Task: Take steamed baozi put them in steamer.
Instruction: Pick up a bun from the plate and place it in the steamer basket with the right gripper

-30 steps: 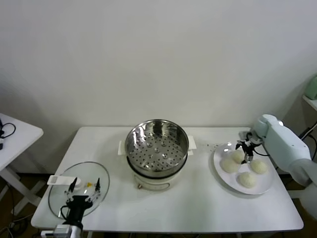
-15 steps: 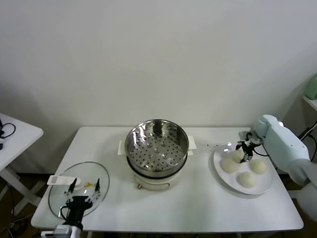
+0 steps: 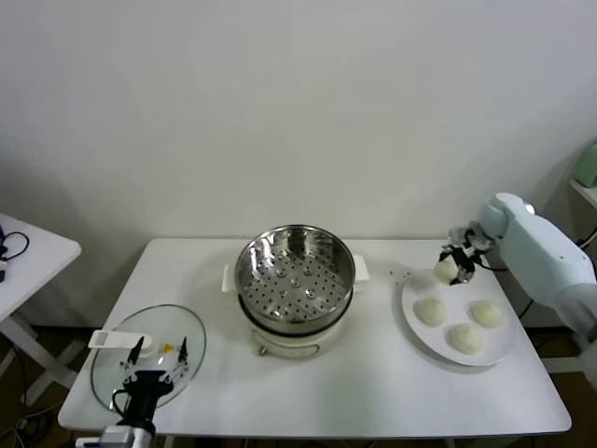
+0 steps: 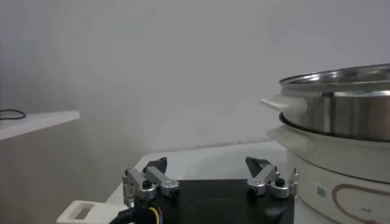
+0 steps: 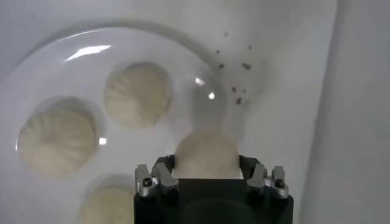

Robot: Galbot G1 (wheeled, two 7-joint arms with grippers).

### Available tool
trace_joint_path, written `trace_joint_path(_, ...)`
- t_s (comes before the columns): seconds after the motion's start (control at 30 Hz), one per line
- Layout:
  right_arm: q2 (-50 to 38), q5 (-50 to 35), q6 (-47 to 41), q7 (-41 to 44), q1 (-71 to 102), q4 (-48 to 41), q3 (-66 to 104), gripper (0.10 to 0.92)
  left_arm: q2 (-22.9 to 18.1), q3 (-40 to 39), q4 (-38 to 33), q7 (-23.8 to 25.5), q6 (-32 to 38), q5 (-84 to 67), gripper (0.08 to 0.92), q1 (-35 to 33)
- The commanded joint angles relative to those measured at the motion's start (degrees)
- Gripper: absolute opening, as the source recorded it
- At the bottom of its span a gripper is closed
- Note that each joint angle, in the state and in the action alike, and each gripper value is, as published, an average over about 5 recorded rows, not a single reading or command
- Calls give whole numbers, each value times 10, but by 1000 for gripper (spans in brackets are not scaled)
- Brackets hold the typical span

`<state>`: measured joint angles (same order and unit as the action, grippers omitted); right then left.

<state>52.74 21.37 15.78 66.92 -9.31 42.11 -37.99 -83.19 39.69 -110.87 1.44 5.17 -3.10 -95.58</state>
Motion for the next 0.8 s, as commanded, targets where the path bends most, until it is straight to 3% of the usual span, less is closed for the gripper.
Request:
trace_joint_path(0.03,-23,-30,32,6,-134,200,-126,704,-1,-3,-1,1,1,9,823,-1)
trace_joint_path(0.23,5,-53,37,9,-193,285,-171,711,-2,-4,-4,1,0,14,823,-2)
trace_joint_path(0.43,69,-6,70,9,-195,335,-181,712,-2,-4,-9,1,-1,17,823,-4)
trace_joint_path(0.8,196,83,103,5,-139,319,-179,714,0,2,-15,0,3,16,823,-21)
